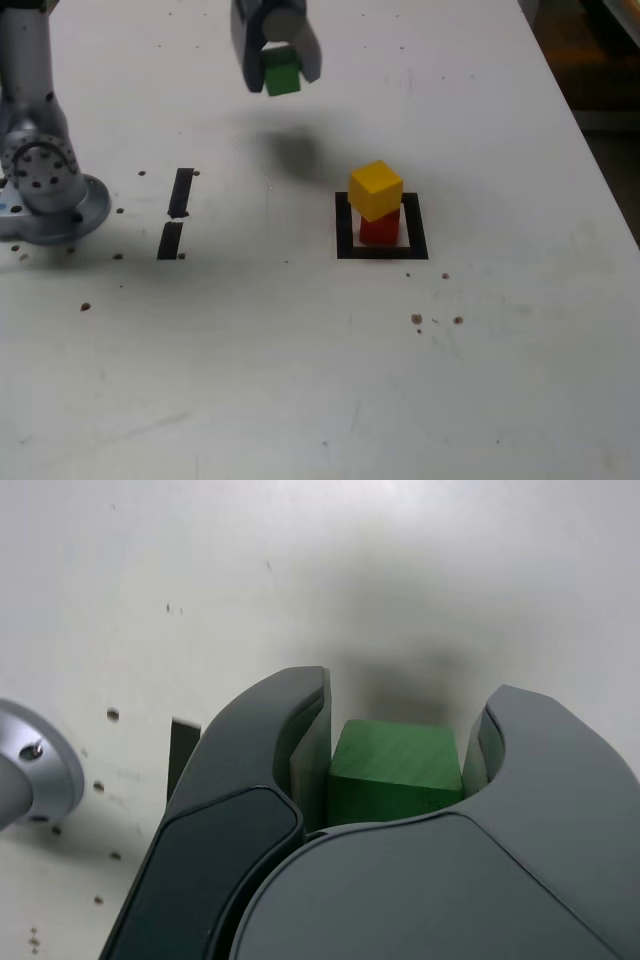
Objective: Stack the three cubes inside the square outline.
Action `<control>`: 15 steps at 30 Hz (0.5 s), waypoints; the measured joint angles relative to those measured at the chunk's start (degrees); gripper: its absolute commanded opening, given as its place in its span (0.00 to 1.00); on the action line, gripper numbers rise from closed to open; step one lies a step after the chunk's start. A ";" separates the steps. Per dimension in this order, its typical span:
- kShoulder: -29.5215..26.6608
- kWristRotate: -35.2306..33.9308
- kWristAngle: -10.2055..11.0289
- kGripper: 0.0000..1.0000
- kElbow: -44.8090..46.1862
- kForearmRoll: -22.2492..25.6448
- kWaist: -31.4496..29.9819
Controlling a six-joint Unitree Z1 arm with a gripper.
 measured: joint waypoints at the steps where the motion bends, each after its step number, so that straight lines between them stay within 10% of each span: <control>1: -0.07 -0.96 -0.07 0.18 -1.87 1.94 -1.83; 9: -0.03 -8.92 -3.07 0.18 -14.99 17.15 -16.35; 15: 3.89 -14.08 -5.96 0.18 -19.02 17.11 -23.74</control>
